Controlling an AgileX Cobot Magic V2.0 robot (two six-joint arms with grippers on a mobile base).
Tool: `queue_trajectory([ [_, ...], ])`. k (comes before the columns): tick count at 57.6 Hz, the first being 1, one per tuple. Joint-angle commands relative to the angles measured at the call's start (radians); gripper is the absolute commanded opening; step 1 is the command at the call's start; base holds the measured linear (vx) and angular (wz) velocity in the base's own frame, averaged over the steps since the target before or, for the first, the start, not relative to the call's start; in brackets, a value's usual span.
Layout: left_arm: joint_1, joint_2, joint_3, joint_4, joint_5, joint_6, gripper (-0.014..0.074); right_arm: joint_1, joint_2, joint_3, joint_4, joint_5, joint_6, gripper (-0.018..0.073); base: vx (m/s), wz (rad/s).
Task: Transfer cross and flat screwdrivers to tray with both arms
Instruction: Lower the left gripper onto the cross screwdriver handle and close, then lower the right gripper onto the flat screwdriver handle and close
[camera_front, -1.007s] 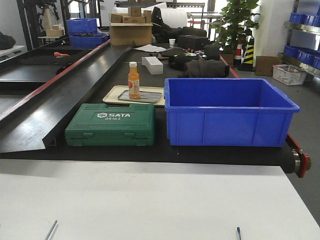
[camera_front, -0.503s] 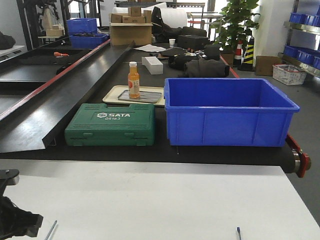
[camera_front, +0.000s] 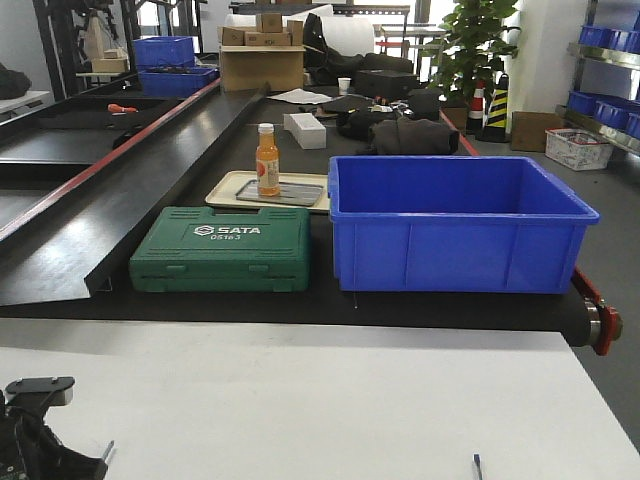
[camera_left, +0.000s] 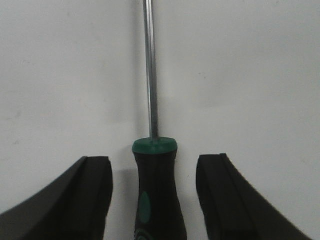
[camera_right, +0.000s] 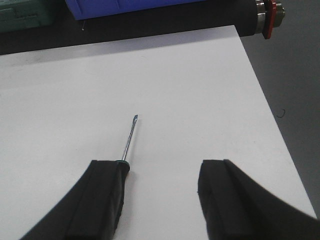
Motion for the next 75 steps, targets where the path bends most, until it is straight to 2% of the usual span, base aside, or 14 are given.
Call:
queue_trajectory([
  [1, 0.001, -0.029, -0.030, -0.021, -0.005, 0.028, 0.0506, -0.004, 0.003, -0.036, -0.003, -0.067, -0.009, 0.0428, 0.00, 0.00],
  [28, 0.001, 0.048, -0.030, -0.016, 0.000, 0.027, 0.0506, -0.004, 0.004, -0.036, -0.003, -0.065, -0.008, 0.0428, 0.00, 0.00],
  [37, 0.001, 0.049, -0.030, -0.016, 0.005, 0.027, 0.0472, -0.004, 0.004, -0.036, -0.003, -0.067, -0.009, 0.0428, 0.00, 0.00],
  [47, 0.001, 0.049, -0.030, -0.023, 0.017, 0.027, 0.0363, -0.004, 0.004, -0.033, 0.006, -0.056, -0.002, 0.0428, 0.00, 0.00],
  [57, 0.001, 0.049, -0.030, -0.024, 0.021, 0.027, 0.0179, -0.004, 0.026, -0.068, 0.008, 0.056, -0.002, 0.0431, 0.00, 0.00],
  [63, 0.001, 0.049, -0.030, -0.024, 0.021, 0.027, 0.0065, -0.004, 0.079, -0.176, 0.009, 0.180, -0.016, 0.0440, 0.00, 0.00],
  [68, 0.001, 0.049, -0.030, -0.024, 0.018, 0.027, -0.0010, -0.004, 0.162, -0.299, 0.010, 0.270, -0.073, 0.0458, 0.00, 0.00],
  [75, 0.001, 0.049, -0.030, -0.024, 0.017, 0.027, -0.0009, -0.003, 0.311, -0.473, 0.063, 0.390, -0.150, 0.0481, 0.00, 0.00],
])
